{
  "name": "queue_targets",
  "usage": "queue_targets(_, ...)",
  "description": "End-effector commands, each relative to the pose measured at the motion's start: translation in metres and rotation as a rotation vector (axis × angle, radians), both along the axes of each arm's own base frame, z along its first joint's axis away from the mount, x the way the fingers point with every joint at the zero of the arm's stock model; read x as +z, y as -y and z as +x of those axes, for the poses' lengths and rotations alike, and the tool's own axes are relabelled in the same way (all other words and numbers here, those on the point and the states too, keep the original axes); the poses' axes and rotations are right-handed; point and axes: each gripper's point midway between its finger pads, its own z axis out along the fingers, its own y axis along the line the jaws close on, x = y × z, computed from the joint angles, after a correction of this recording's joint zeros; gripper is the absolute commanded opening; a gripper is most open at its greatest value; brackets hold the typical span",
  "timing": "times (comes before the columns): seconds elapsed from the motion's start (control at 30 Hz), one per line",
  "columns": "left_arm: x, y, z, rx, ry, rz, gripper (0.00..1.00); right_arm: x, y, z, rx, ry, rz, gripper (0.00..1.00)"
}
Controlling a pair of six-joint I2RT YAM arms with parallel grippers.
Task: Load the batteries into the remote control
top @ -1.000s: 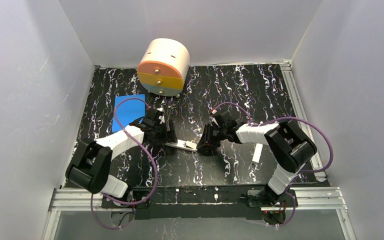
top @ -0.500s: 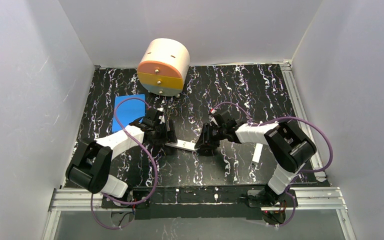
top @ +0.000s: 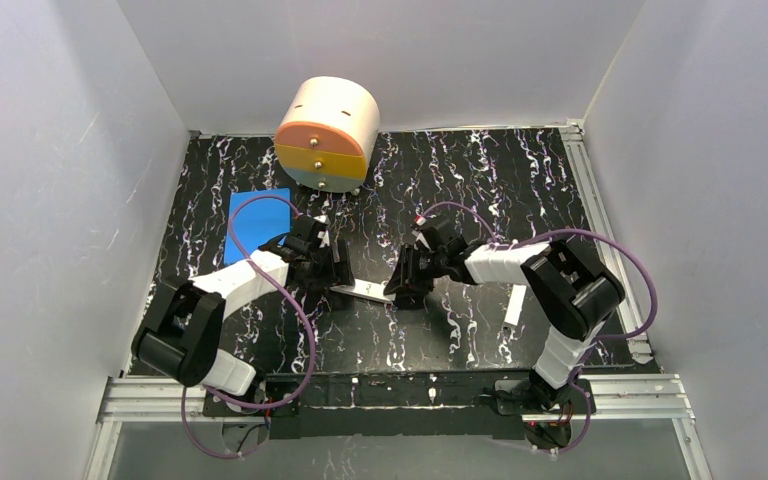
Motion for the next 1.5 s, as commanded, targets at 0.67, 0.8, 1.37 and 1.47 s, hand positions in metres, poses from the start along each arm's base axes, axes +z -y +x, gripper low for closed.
queue_targets(0.67,-0.027,-0.014,-0.028,0.005,-0.109,0.043,0.73,-0.041,0.019,0.0,-0.026,0.097,-0.28,0.51)
queue_targets(0.8,-0.016,-0.016,-0.02,0.018,-0.081,0.062,0.77,-0.023,0.019,0.013,-0.045,0.153,-0.293,0.6)
queue_targets(1.37,0.011,-0.012,-0.011,0.044,-0.027,0.027,0.82,0.015,0.036,0.018,-0.099,0.276,-0.4,0.69)
queue_targets(1.47,0.006,-0.008,-0.011,0.031,-0.041,0.018,0.78,0.017,0.027,0.019,-0.09,0.292,-0.411,0.68)
